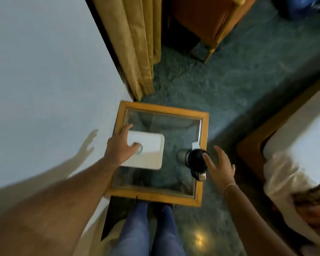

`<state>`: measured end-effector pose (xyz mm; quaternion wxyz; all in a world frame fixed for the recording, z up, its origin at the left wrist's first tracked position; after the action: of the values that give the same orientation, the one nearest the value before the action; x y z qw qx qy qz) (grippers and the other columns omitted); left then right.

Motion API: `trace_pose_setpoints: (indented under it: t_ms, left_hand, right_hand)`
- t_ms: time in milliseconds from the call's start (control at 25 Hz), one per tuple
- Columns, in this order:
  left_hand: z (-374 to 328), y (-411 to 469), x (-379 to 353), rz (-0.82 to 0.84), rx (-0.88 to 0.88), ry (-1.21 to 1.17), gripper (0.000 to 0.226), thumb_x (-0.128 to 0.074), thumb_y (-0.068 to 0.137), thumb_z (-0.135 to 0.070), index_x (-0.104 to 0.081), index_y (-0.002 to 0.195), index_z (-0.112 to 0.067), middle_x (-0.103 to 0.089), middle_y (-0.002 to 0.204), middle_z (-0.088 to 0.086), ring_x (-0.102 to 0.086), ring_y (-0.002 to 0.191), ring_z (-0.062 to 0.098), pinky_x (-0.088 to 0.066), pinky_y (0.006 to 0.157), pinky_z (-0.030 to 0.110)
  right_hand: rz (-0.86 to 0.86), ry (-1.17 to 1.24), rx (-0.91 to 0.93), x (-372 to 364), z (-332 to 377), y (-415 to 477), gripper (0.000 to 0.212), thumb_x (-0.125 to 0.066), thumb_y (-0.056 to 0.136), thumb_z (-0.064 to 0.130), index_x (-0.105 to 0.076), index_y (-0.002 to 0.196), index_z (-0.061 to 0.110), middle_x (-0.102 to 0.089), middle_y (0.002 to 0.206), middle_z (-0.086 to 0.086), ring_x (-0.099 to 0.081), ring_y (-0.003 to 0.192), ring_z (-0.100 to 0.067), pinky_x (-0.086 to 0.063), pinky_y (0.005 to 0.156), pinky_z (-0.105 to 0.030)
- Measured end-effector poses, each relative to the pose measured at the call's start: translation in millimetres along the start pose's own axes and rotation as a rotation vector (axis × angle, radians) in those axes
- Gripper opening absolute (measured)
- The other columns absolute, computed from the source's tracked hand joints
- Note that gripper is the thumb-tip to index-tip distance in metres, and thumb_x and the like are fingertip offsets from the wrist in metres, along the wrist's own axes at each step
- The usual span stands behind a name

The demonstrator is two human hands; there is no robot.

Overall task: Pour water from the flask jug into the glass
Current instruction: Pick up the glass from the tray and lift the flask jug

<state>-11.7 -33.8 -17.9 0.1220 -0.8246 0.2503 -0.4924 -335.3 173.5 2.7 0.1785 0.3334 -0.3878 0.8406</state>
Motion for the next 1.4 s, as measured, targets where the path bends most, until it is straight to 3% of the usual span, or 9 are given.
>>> trace_pose_setpoints:
  t_ms: [200, 400, 560, 720, 840, 960, 1120, 1200, 1400]
  left_hand:
    - [64.5, 5.1, -101.7, 0.183, 0.299, -0.150, 0.098, -0.092, 0.094, -0.021, -0.032, 0.171, -0.020, -0.048, 0.171, 0.013, -0.051, 0.153, 0.037, -0.053, 0.119, 0.055]
    - [113.9, 36.1, -166.4, 0.123, 0.499, -0.343, 0.108, -0.094, 0.093, -0.016, -0.025, 0.175, -0.019, -0.036, 0.179, 0.012, -0.041, 0.161, 0.038, -0.045, 0.129, 0.057]
    - [121.4, 58.6, -194.8, 0.080, 0.523, -0.427, 0.098, -0.095, 0.092, -0.022, -0.036, 0.170, -0.027, -0.050, 0.171, 0.010, -0.056, 0.149, 0.036, -0.054, 0.121, 0.057]
    - [119.4, 75.4, -207.3, -0.040, 0.494, -0.506, 0.083, -0.094, 0.093, -0.026, -0.048, 0.162, -0.021, -0.058, 0.163, 0.010, -0.057, 0.146, 0.032, -0.050, 0.125, 0.052]
    - [116.6, 78.5, -207.7, -0.064, 0.464, -0.481, 0.080, -0.094, 0.093, -0.029, -0.051, 0.160, -0.023, -0.062, 0.159, 0.009, -0.058, 0.132, 0.021, -0.052, 0.122, 0.051]
    - [103.5, 71.0, -193.4, -0.070, 0.381, -0.430, 0.076, -0.095, 0.091, -0.029, -0.054, 0.155, -0.025, -0.065, 0.152, 0.004, -0.055, 0.127, 0.013, -0.054, 0.120, 0.051]
    - [71.2, 50.2, -159.5, -0.070, 0.290, -0.501, 0.070, -0.097, 0.088, -0.019, -0.061, 0.148, -0.025, -0.066, 0.139, -0.006, -0.060, 0.131, 0.019, -0.058, 0.118, 0.056]
    - [57.2, 38.3, -141.0, -0.092, 0.256, -0.524, 0.069, -0.097, 0.087, -0.015, -0.063, 0.146, -0.023, -0.069, 0.141, 0.000, -0.063, 0.133, 0.025, -0.060, 0.114, 0.058]
    - [27.9, 15.8, -97.1, -0.093, 0.192, -0.542, 0.076, -0.100, 0.085, -0.021, -0.061, 0.149, -0.026, -0.069, 0.147, 0.001, -0.064, 0.135, 0.025, -0.064, 0.109, 0.056]
  right_hand:
    - [0.118, 0.434, -0.279, -51.5, -41.0, 9.5, 0.094, -0.062, 0.060, 0.089, -0.046, 0.129, 0.027, -0.059, 0.133, -0.009, -0.060, 0.120, -0.033, -0.047, 0.104, -0.058]
    - [0.103, 0.582, -0.326, -81.1, -63.9, 20.4, 0.075, -0.067, 0.073, 0.077, -0.056, 0.120, 0.019, -0.067, 0.121, -0.012, -0.067, 0.107, -0.027, -0.056, 0.089, -0.041]
    - [0.088, 0.621, -0.312, -91.3, -72.8, 19.7, 0.073, -0.058, 0.073, 0.083, -0.073, 0.102, 0.018, -0.079, 0.101, -0.010, -0.074, 0.093, -0.016, -0.048, 0.074, -0.022]
    - [0.114, 0.698, -0.227, -104.7, -78.6, 16.8, 0.067, -0.048, 0.086, 0.079, -0.079, 0.094, 0.021, -0.080, 0.086, -0.011, -0.074, 0.090, -0.013, -0.046, 0.083, -0.027]
    - [0.134, 0.806, -0.117, -111.6, -87.2, 21.2, 0.066, -0.048, 0.094, 0.069, -0.073, 0.103, 0.009, -0.067, 0.075, -0.011, -0.063, 0.070, -0.017, -0.051, 0.072, -0.029]
    - [0.073, 0.857, -0.097, -113.0, -82.5, 24.9, 0.060, -0.052, 0.094, 0.066, -0.070, 0.082, 0.011, -0.058, 0.064, -0.001, -0.052, 0.058, -0.011, -0.047, 0.058, -0.022]
    - [0.005, 0.938, -0.062, -103.3, -50.8, 38.1, 0.038, -0.059, 0.094, 0.059, -0.068, 0.078, 0.026, -0.046, 0.057, 0.006, -0.038, 0.057, -0.016, -0.035, 0.062, -0.033]
    - [-0.014, 0.983, -0.049, -98.5, -36.5, 39.5, 0.047, -0.064, 0.091, 0.057, -0.062, 0.083, 0.011, -0.038, 0.054, 0.006, -0.032, 0.055, -0.015, -0.030, 0.058, -0.032]
    - [0.017, 0.989, 0.066, -66.5, -17.4, 11.5, 0.053, -0.059, 0.095, 0.047, -0.042, 0.066, 0.007, -0.021, 0.056, -0.015, -0.024, 0.053, -0.025, -0.032, 0.058, -0.031]
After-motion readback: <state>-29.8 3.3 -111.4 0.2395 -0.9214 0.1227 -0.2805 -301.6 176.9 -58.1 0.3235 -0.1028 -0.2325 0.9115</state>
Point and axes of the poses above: each hand's wrist, its own y-axis towards the middle knuckle, its own x-axis out of the back of the hand, z = x × y, the point moved 4 cm from there along y, towards the middle knuckle
